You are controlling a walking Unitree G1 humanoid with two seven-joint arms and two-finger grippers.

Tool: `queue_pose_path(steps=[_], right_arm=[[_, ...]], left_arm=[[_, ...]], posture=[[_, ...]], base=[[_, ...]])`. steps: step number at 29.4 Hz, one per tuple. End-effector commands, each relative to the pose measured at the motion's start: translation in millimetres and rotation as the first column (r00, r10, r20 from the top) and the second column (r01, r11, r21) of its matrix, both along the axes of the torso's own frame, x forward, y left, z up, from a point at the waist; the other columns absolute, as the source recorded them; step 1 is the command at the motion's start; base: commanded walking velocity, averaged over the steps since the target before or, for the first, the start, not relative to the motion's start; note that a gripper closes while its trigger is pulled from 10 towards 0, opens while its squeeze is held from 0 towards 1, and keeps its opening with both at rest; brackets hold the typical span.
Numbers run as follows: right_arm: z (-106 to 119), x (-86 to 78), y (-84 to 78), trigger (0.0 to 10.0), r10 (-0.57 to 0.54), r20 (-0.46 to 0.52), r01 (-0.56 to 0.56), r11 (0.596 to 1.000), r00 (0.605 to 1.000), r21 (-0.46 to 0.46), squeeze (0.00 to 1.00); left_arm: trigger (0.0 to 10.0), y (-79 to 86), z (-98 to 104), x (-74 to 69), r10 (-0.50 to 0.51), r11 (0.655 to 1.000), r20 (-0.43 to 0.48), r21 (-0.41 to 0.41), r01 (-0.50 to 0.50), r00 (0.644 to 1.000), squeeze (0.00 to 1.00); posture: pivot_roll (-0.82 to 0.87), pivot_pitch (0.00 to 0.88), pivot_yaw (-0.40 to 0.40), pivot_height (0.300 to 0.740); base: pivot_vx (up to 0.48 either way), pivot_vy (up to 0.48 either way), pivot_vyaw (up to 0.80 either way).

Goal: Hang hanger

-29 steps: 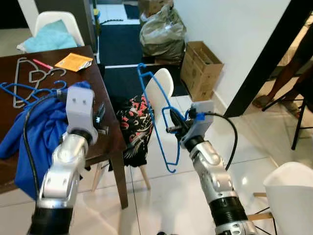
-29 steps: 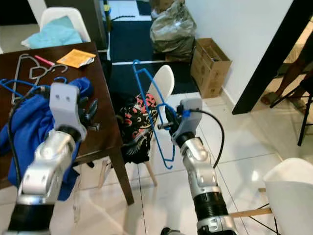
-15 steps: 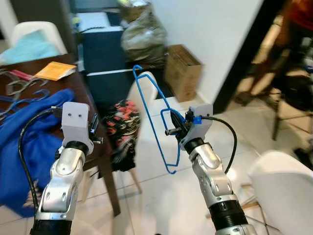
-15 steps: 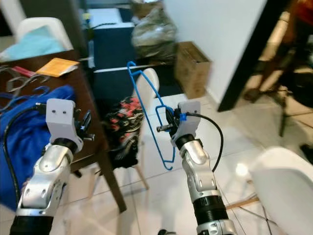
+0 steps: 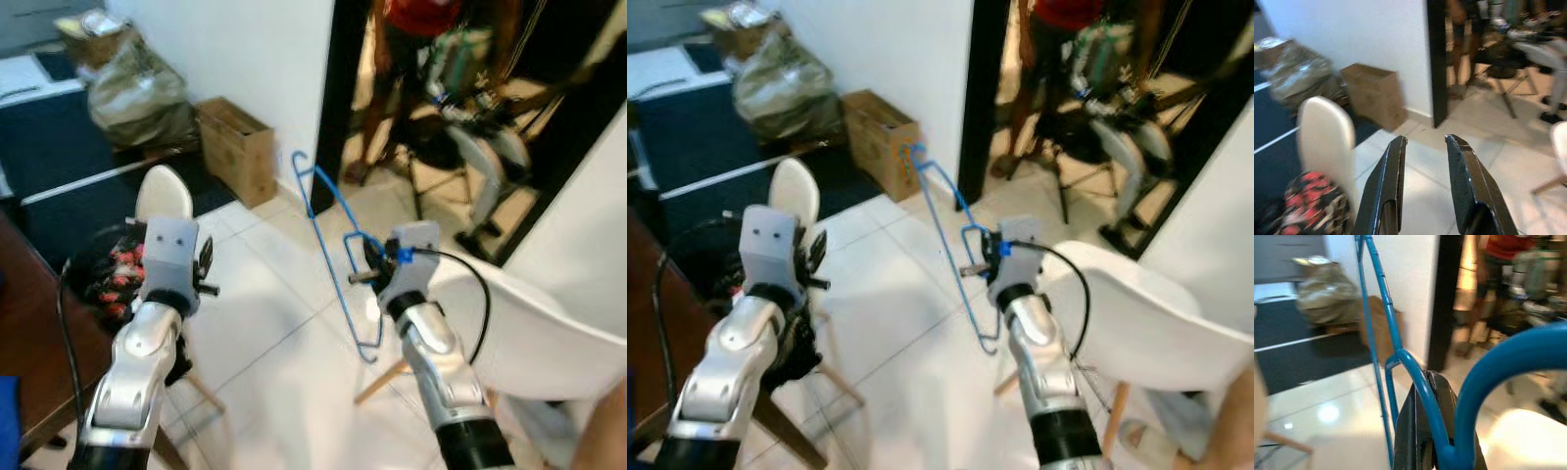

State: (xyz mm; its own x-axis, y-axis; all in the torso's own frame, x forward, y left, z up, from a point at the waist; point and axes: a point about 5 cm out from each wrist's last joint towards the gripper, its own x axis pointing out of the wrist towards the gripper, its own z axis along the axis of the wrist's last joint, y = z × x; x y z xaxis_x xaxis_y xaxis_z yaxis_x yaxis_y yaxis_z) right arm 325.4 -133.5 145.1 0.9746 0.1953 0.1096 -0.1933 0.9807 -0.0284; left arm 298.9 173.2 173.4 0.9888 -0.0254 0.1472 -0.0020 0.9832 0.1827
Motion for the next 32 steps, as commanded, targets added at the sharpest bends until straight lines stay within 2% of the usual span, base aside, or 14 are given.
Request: queue_pose_path(steps=[1, 2, 6, 11, 13, 16, 20, 21, 26, 27, 29, 30, 31, 32], right_arm=[[-10.4, -1.2, -1.4, 10.0, -0.019, -0.058, 0.019, 1.0, 0.998, -0.012, 0.0], [-16.2, -1.2, -4.7, 10.0, -0.04, -0.092, 0.038, 0.999, 0.995, -0.02, 0.0], [-25.2, -2.4, -8.7, 10.0, -0.065, -0.136, 0.061, 0.998, 0.989, -0.033, 0.0], [-30.7, -4.4, -8.1, 10.0, -0.075, -0.159, 0.07, 0.997, 0.984, -0.032, 0.0], [-32.3, -4.1, -7.5, 10.0, -0.085, -0.164, 0.082, 0.996, 0.983, -0.03, 0.0], [-32.0, -4.9, -8.9, 10.0, -0.095, -0.164, 0.091, 0.995, 0.982, -0.032, 0.0], [-31.1, -5.1, -9.6, 10.0, -0.1, -0.166, 0.096, 0.995, 0.981, -0.032, 0.0], [-31.7, -4.7, -9.5, 10.0, -0.099, -0.169, 0.095, 0.995, 0.981, -0.032, 0.0], [-33.2, -4.0, -10.3, 10.0, -0.108, -0.182, 0.105, 0.994, 0.977, -0.023, 0.0], [-31.2, 1.0, -21.1, 10.0, -0.157, -0.191, 0.155, 0.988, 0.969, -0.023, 0.0], [-8.2, 21.0, -71.4, 10.0, -0.323, -0.113, 0.313, 0.945, 0.94, -0.097, 0.0], [-8.2, 21.0, -71.4, 10.0, -0.323, -0.113, 0.313, 0.945, 0.94, -0.097, 0.0], [29.1, 36.7, -124.6, 10.0, -0.481, -0.045, 0.478, 0.876, 0.875, -0.062, 0.0], [29.1, 36.7, -124.6, 10.0, -0.481, -0.045, 0.478, 0.876, 0.875, -0.062, 0.0]], left_arm=[[10.0, 2.8, -20.2, -0.2, 0.009, 0.999, -0.102, 0.04, -0.005, 0.995, 0.0], [10.0, 5.8, -30.3, -1.2, 0.034, 0.999, -0.151, 0.03, -0.03, 0.988, 0.0], [10.0, 10.2, -41.8, -2.7, 0.07, 0.997, -0.201, -0.004, -0.072, 0.977, 0.0], [10.0, 11.5, -44.2, -3.7, 0.083, 0.996, -0.209, -0.017, -0.088, 0.974, 0.0], [10.0, 11.6, -44.0, -3.9, 0.082, 0.996, -0.207, -0.004, -0.085, 0.975, 0.0], [10.0, 10.8, -41.9, -4.5, 0.076, 0.997, -0.197, 0.001, -0.077, 0.977, 0.0], [10.0, 10.0, -38.8, -3.8, 0.073, 0.997, -0.183, 0.006, -0.073, 0.98, 0.0], [10.0, 9.4, -38.5, -2.3, 0.07, 0.998, -0.183, 0.017, -0.069, 0.981, 0.0], [10.0, 6.5, -38.4, -0.6, 0.063, 0.998, -0.184, 0.034, -0.058, 0.981, 0.0], [10.0, 6.1, -38.8, 0.3, 0.059, 0.998, -0.186, 0.04, -0.053, 0.981, 0.0], [10.0, 6.6, -36.2, 2.0, 0.054, 0.998, -0.183, 0.039, -0.047, 0.982, 0.0], [10.0, 6.6, -36.2, 2.0, 0.054, 0.998, -0.183, 0.039, -0.047, 0.982, 0.0], [10.0, 8.4, -33.3, 4.4, 0.048, 0.999, -0.176, 0.035, -0.042, 0.983, 0.0], [10.0, 8.4, -33.3, 4.4, 0.048, 0.999, -0.176, 0.035, -0.042, 0.983, 0.0]], posture=[[0.01, 0.112, -0.065, 0.74], [0.0, 0.105, -0.062, 0.74], [0.01, 0.109, -0.07, 0.74], [0.01, 0.094, -0.067, 0.74], [0.01, 0.12, -0.069, 0.74], [0.01, 0.092, -0.065, 0.74], [0.01, 0.094, -0.065, 0.74], [0.01, 0.123, -0.068, 0.74], [0.01, 0.106, -0.066, 0.74], [0.01, 0.126, -0.067, 0.74], [0.01, 0.116, -0.062, 0.74], [0.01, 0.116, -0.062, 0.74], [0.0, 0.106, -0.053, 0.74], [0.0, 0.106, -0.053, 0.74]], base=[[0.0, 0.0, -0.8], [0.0, 0.0, -0.8], [0.0, 0.0, -0.8], [0.0, 0.0, -0.8], [0.0, 0.0, -0.8], [0.0, 0.0, -0.8], [0.0, 0.0, -0.8], [0.0, 0.0, -0.8], [0.0, 0.0, -0.8], [0.0, 0.0, -0.8], [0.0, 0.0, -0.8], [0.0, 0.0, -0.8], [0.0, 0.0, -0.8], [0.0, 0.0, -0.8]])
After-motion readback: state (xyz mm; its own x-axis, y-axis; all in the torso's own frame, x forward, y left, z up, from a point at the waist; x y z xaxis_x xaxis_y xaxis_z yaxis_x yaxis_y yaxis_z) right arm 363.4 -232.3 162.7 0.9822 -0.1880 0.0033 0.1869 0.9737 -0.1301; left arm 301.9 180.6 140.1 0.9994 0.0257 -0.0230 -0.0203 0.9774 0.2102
